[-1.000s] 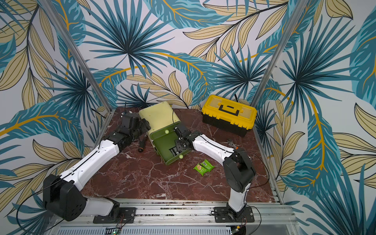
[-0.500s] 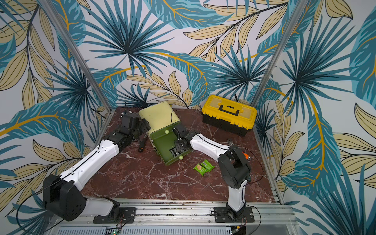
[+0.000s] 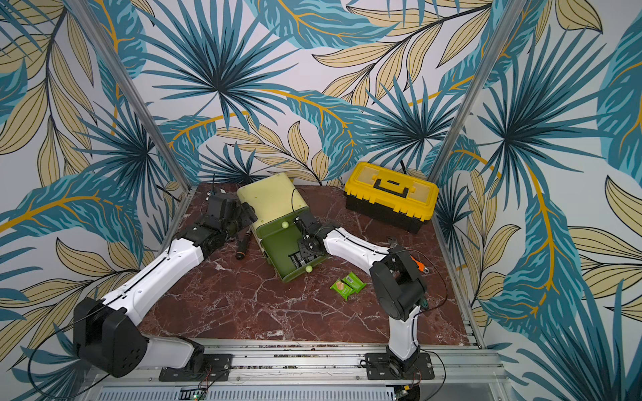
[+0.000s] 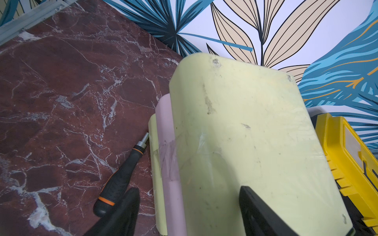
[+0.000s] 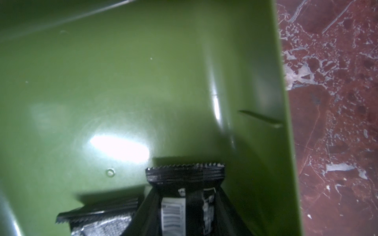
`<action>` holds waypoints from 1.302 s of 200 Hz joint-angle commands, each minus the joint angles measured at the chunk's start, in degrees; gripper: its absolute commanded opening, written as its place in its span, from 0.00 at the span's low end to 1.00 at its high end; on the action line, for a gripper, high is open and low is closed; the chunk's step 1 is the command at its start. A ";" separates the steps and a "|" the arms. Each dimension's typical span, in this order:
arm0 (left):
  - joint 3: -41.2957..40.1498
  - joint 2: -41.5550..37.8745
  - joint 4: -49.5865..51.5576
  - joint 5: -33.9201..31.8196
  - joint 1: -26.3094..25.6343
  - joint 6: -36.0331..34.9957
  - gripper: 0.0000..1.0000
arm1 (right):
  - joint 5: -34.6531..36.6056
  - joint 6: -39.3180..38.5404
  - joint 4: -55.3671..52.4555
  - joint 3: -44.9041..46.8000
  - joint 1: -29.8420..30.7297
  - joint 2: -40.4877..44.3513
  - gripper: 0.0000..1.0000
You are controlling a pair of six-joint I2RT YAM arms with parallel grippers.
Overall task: Take the cookies out of the drawer
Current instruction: Pick up the cookie from the drawer.
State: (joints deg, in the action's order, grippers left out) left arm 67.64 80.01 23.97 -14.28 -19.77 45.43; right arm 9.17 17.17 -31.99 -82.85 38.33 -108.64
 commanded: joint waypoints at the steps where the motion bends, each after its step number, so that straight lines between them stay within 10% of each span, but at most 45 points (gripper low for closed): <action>1: -1.39 -0.64 2.81 -0.70 0.65 -0.78 0.81 | -0.80 0.21 -0.53 -0.82 -0.01 -0.14 0.40; 171: -1.49 -0.98 2.78 -0.66 0.96 -0.78 0.81 | -2.17 -0.18 1.37 4.47 -0.04 16.97 0.38; 260: -0.98 -1.25 3.36 -0.39 1.05 -1.13 0.81 | -2.28 -1.20 -6.84 21.94 0.33 35.47 0.38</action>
State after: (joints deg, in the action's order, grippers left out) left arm 67.64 79.92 24.05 -14.13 -19.49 45.39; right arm 7.81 16.47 -34.11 -65.19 38.35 -76.34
